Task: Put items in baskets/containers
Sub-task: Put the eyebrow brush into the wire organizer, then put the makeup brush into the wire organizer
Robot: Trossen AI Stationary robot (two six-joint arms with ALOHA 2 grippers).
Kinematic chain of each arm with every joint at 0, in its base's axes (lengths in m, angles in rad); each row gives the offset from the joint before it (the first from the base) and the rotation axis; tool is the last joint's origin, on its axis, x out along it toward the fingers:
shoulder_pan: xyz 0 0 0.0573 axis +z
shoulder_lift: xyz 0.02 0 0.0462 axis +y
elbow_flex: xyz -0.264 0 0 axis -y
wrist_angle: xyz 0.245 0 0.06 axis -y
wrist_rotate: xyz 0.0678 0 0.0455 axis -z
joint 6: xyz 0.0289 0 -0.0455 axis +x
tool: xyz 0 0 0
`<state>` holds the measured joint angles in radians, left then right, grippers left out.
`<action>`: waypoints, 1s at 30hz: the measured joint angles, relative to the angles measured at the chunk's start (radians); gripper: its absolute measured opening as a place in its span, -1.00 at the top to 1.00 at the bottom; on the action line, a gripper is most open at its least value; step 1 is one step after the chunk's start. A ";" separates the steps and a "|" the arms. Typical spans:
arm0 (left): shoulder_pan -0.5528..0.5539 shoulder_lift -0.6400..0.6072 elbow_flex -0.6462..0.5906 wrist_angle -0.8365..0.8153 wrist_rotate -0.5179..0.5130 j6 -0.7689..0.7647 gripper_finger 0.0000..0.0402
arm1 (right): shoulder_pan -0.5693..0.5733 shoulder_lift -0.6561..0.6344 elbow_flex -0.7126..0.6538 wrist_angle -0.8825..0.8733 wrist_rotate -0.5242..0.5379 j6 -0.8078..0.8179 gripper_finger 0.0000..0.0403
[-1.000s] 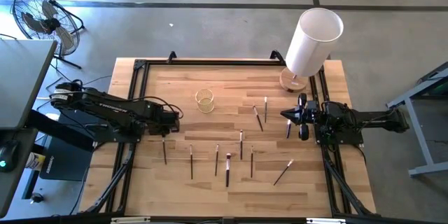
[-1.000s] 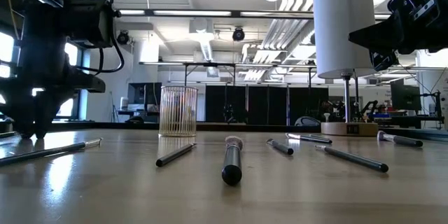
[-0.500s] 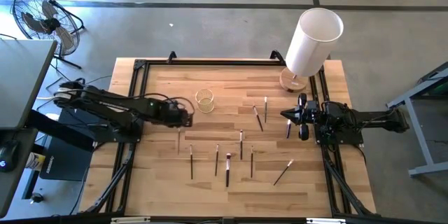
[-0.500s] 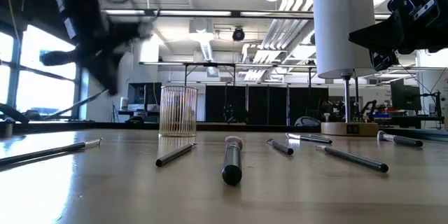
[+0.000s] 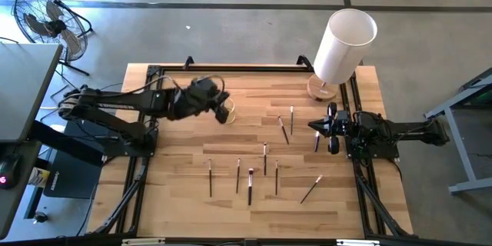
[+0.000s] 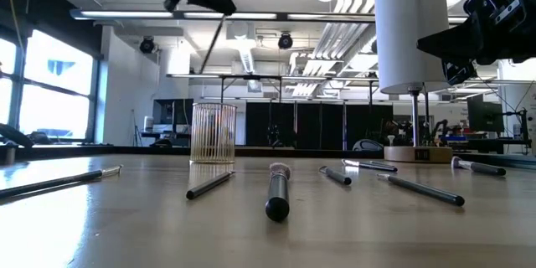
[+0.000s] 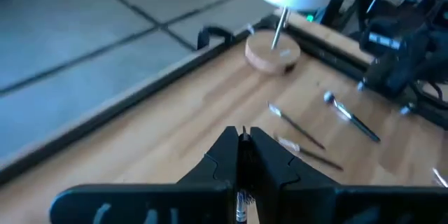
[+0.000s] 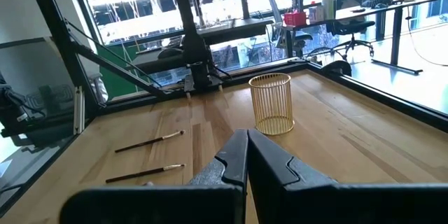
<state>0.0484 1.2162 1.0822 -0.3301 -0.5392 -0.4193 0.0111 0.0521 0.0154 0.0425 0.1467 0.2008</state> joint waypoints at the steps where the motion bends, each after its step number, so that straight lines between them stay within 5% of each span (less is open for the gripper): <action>1: 0.031 0.000 -0.016 0.051 0.030 0.038 0.94 | 0.000 0.000 0.000 0.000 0.000 0.000 0.98; 6: 0.172 0.000 -0.138 0.304 0.178 0.130 0.94 | 0.000 0.000 0.000 0.000 0.000 0.000 0.98; 15: 0.233 0.000 -0.465 0.786 0.210 0.179 0.94 | 0.000 0.000 0.000 0.000 0.000 0.000 0.98; 30: 0.233 -0.001 -0.508 0.785 0.260 0.175 0.16 | 0.000 0.000 0.000 0.000 0.000 0.000 0.98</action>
<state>0.2813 1.2156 0.5740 0.4548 -0.2794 -0.2446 0.0113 0.0517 0.0155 0.0422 0.1467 0.2008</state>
